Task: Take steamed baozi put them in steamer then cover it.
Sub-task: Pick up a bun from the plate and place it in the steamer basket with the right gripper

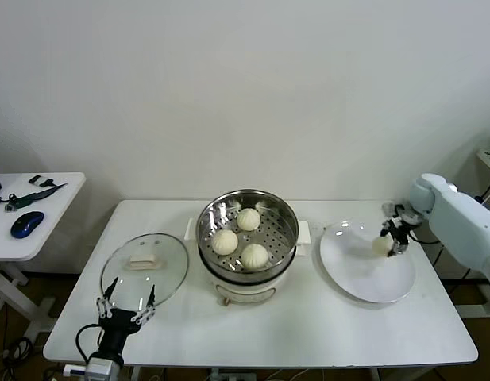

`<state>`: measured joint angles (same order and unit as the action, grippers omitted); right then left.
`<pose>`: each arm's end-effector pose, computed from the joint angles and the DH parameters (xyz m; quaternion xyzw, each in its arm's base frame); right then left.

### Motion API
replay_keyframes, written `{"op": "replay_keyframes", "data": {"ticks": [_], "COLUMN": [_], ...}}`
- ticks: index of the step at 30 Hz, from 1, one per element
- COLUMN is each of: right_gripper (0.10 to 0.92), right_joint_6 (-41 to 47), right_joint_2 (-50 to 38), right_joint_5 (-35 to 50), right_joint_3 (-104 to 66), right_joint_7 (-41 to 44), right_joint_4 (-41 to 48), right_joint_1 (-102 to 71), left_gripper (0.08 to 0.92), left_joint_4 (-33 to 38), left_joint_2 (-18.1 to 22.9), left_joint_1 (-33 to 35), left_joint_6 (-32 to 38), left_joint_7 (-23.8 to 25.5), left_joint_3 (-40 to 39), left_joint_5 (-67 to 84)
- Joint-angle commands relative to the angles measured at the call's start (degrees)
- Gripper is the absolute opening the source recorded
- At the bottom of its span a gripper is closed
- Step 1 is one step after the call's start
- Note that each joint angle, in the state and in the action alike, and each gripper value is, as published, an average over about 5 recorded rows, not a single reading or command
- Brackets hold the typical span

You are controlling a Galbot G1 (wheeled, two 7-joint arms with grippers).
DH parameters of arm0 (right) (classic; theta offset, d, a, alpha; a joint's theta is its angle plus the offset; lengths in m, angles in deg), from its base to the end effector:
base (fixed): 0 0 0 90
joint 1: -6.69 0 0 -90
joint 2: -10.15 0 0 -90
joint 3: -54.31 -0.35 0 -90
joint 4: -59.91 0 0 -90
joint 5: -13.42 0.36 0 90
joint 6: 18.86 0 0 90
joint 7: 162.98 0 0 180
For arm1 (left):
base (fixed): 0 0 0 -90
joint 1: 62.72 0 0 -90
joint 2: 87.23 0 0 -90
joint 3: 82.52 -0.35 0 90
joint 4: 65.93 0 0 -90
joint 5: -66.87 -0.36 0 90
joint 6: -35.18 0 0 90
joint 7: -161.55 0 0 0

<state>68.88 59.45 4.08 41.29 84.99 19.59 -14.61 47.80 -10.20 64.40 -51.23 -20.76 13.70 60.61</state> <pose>0.5980 -0.2352 -0.1768 0.4663 -0.5376 0.5388 0.4509 0.1454 0.0808 -0.3507 -0.0024 -0.9810 -0.1791 0.0746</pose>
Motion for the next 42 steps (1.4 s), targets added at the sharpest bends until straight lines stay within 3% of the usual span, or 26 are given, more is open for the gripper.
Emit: {"op": "replay_keyframes", "data": {"ticks": [1, 6, 17, 28, 42], "right_gripper": [0.645, 0.645, 0.647, 0.651, 0.653], "right_joint_6": [7.76, 12.36, 19.33, 20.75, 21.11], "right_joint_2": [2.29, 6.68, 16.07, 24.63, 26.18], "right_joint_5": [27.83, 42.05, 59.31, 60.47, 58.02], "right_joint_3": [27.32, 38.56, 48.76, 54.27, 54.49], "right_joint_7": [-0.11, -1.80, -7.85, -9.96, -13.87], "right_joint_4": [-7.54, -12.96, -23.59, -25.19, -21.10], "right_joint_1": [25.06, 36.27, 42.51, 39.87, 30.88], "left_gripper": [0.823, 0.823, 0.823, 0.823, 0.823], "left_joint_4": [-0.06, 0.64, 1.40, 2.23, 2.15], "left_joint_2": [-0.07, -0.37, -1.80, -2.62, -2.66], "left_joint_1": [0.14, -0.09, 0.48, 0.51, 0.29], "left_joint_6": [0.41, 0.47, 1.27, 1.22, 1.50], "left_joint_7": [0.12, 0.25, 0.44, 0.34, 0.33], "left_joint_3": [-1.15, -2.09, -3.22, -2.89, -2.80], "left_joint_5": [-0.26, -0.23, 1.18, 2.31, 2.43]}}
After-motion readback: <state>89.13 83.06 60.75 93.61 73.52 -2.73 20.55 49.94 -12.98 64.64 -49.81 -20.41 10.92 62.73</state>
